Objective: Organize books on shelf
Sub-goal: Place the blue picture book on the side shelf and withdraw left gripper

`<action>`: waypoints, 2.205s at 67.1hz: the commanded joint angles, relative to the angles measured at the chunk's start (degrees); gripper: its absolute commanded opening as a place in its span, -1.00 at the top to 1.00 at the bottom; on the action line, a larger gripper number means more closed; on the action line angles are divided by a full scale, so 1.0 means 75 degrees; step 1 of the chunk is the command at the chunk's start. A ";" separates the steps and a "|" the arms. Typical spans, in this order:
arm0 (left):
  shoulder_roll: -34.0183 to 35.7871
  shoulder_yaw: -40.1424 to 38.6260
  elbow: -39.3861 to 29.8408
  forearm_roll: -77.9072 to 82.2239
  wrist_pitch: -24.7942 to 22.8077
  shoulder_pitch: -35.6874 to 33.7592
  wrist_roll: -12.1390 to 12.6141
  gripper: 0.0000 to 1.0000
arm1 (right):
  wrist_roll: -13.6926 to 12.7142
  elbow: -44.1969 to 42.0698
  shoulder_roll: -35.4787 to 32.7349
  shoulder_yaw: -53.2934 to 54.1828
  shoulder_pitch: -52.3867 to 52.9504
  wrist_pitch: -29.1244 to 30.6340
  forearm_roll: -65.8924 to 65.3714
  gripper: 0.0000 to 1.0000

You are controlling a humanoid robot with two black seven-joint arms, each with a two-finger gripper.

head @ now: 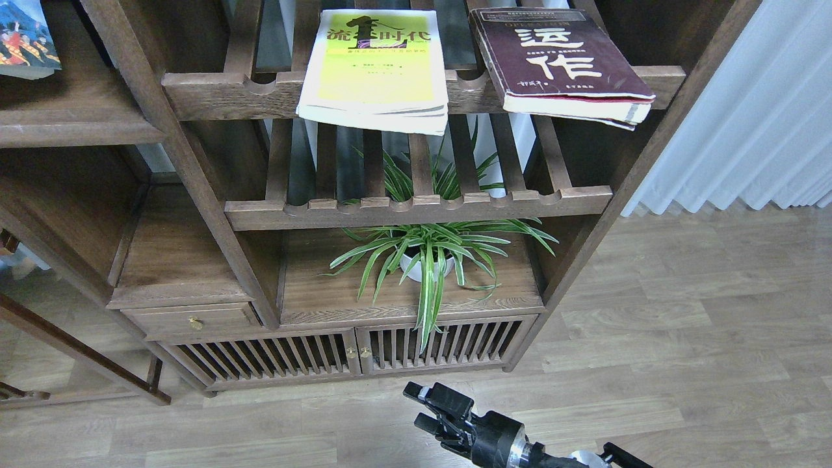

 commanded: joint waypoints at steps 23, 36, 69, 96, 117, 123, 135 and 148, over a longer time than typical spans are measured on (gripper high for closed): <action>-0.0585 -0.0018 0.0786 -0.0012 -0.0002 -0.0380 0.0001 0.74 | 0.0001 0.0055 0.0001 0.0003 -0.0141 0.0001 -0.0012 -1.00; -0.0631 -0.0042 0.0786 0.0000 -0.0002 -0.0426 0.0001 -0.08 | 0.0001 0.0067 0.0001 0.0003 -0.0200 0.0001 -0.0012 -1.00; -0.0514 -0.0042 0.0118 0.0199 -0.0002 -0.0391 0.0001 -0.97 | 0.0001 0.0055 0.0001 0.0003 -0.0235 0.0001 -0.0105 -1.00; -0.0070 -0.0007 -0.1334 0.0949 -0.0002 -0.0333 0.0001 -0.97 | 0.0001 0.0055 0.0001 0.0014 -0.0235 0.0001 -0.0105 -1.00; 0.1196 0.0661 -0.2788 0.1089 -0.0002 -0.0309 0.0001 -0.98 | 0.0001 0.0055 0.0001 0.0014 -0.0235 0.0001 -0.0105 -1.00; 0.1641 0.0790 -0.3069 0.1089 -0.0002 -0.0309 0.0001 -0.98 | 0.0001 0.0055 0.0001 0.0014 -0.0235 0.0001 -0.0105 -1.00; 0.2555 0.1224 -0.3725 0.1078 -0.0002 -0.0309 0.0001 -0.98 | 0.0001 0.0055 0.0001 0.0003 -0.0235 0.0001 -0.0105 -1.00; 0.3891 0.2149 -0.4593 0.1066 -0.0002 -0.0298 0.0001 -0.98 | 0.0001 0.0055 0.0001 -0.0009 -0.0235 0.0001 -0.0105 -1.00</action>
